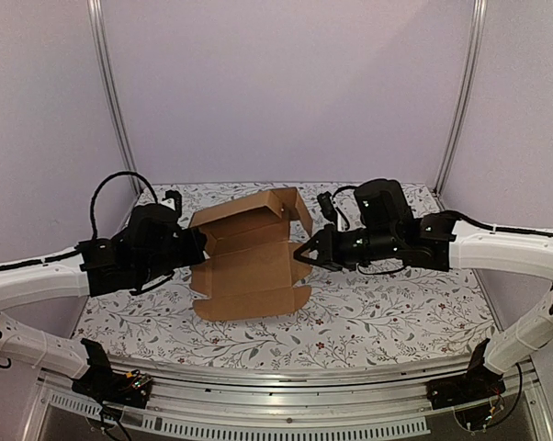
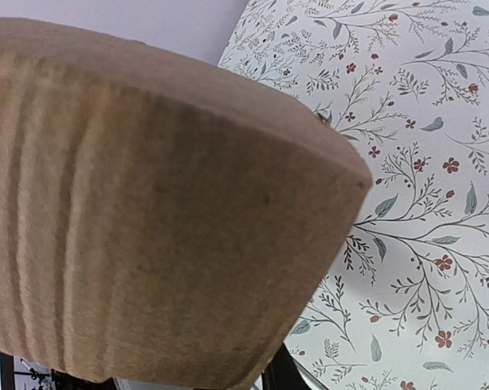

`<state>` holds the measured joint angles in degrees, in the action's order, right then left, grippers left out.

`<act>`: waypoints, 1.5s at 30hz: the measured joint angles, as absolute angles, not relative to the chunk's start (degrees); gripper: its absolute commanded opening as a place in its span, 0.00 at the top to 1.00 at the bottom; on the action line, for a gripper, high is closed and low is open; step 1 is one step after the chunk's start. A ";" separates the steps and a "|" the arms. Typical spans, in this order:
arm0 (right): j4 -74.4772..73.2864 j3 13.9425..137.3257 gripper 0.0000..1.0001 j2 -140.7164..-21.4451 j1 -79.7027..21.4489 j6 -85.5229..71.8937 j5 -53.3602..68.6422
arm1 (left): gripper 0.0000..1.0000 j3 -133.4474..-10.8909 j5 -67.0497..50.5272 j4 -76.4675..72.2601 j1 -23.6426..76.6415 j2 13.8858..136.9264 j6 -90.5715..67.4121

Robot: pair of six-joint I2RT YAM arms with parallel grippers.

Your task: Fold the paper box

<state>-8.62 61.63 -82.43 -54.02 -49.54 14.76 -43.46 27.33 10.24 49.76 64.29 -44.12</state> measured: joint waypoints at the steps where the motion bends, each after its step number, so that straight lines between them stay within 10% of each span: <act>1: -8.49 61.32 0.95 -82.19 -54.02 -49.45 14.72 | 1.00 -43.46 27.00 10.24 49.63 64.25 -44.42; 33: 24.53 49.43 1.00 -75.16 -54.39 -51.31 26.92 | 1.00 -38.39 5.78 -10.26 44.86 65.39 -52.56; 45: 25.15 49.43 0.61 -75.16 -54.43 -49.23 26.63 | 1.00 -38.41 1.10 -12.16 44.62 66.04 -52.49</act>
<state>25.15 49.43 -75.16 -54.43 -49.23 26.63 -38.41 1.10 -12.16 44.62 66.04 -52.49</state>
